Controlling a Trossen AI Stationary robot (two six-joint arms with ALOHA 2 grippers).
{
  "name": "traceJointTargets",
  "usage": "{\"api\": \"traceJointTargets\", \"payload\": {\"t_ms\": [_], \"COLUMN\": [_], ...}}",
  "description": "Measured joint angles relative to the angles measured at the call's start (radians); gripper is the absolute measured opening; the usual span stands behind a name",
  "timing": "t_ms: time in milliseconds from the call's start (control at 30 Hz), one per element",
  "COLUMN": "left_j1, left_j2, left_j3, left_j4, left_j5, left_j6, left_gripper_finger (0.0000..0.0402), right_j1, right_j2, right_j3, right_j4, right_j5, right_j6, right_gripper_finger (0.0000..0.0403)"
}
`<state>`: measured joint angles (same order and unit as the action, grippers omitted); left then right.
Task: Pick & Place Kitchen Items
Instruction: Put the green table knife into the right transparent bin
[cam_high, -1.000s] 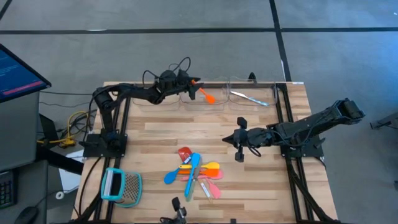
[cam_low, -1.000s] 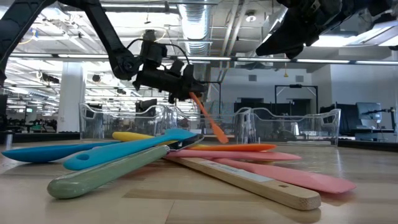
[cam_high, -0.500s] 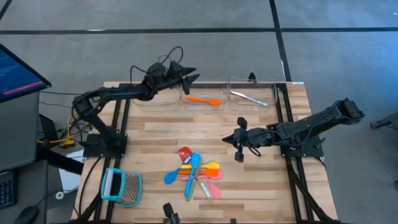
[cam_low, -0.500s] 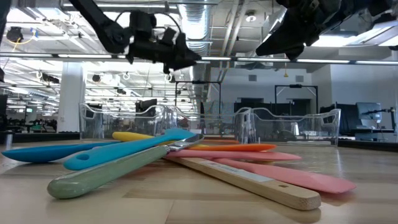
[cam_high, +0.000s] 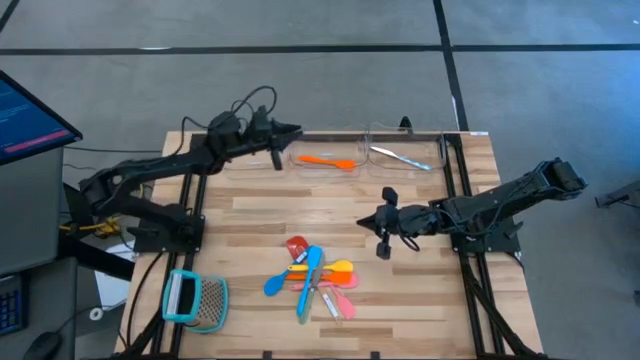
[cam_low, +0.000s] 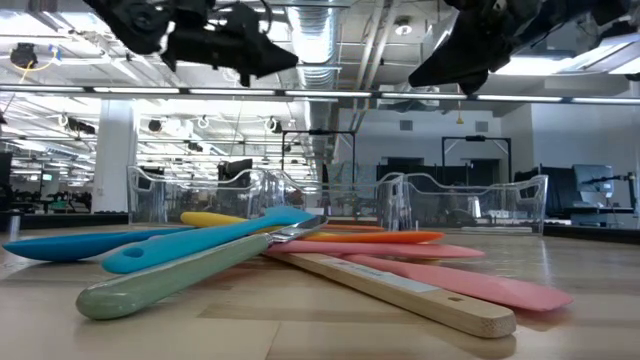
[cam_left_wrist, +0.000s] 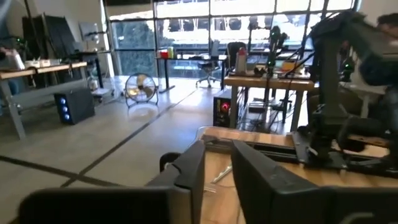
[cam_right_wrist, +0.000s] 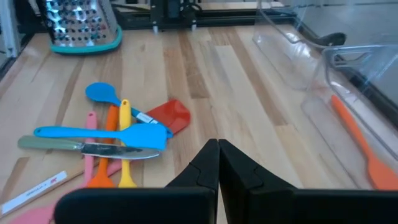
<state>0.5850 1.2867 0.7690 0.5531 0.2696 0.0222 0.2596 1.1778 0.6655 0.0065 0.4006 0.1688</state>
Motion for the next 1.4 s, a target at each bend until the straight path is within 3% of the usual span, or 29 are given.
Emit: {"api": "traceJointTargets", "payload": {"t_ms": [300, 600, 1067, 1400], "left_j1": [-0.065, -0.157, -0.318, -0.364], "left_j2": [-0.212, -0.349, -0.390, -0.391], "left_j3": [-0.126, -0.240, -0.314, -0.314], "left_j4": [0.001, 0.002, 0.003, 0.005], "left_j5": [0.001, 0.001, 0.001, 0.001], "left_j6": [-0.002, -0.004, -0.004, -0.004], "left_gripper_finger": [0.0012, 0.0004, 0.0004, 0.0004], "right_j1": [0.000, 0.001, 0.001, 0.001], "right_j2": [0.008, 0.021, 0.021, 0.021], "right_j3": [-0.001, 0.000, 0.000, 0.000], "right_j4": [0.004, 0.046, 0.061, 0.057], "right_j5": [0.026, 0.023, 0.020, 0.020], "right_j6": [0.008, 0.042, 0.042, 0.042], "right_gripper_finger": [0.0000, 0.0000, 0.0000, 0.0000]}}
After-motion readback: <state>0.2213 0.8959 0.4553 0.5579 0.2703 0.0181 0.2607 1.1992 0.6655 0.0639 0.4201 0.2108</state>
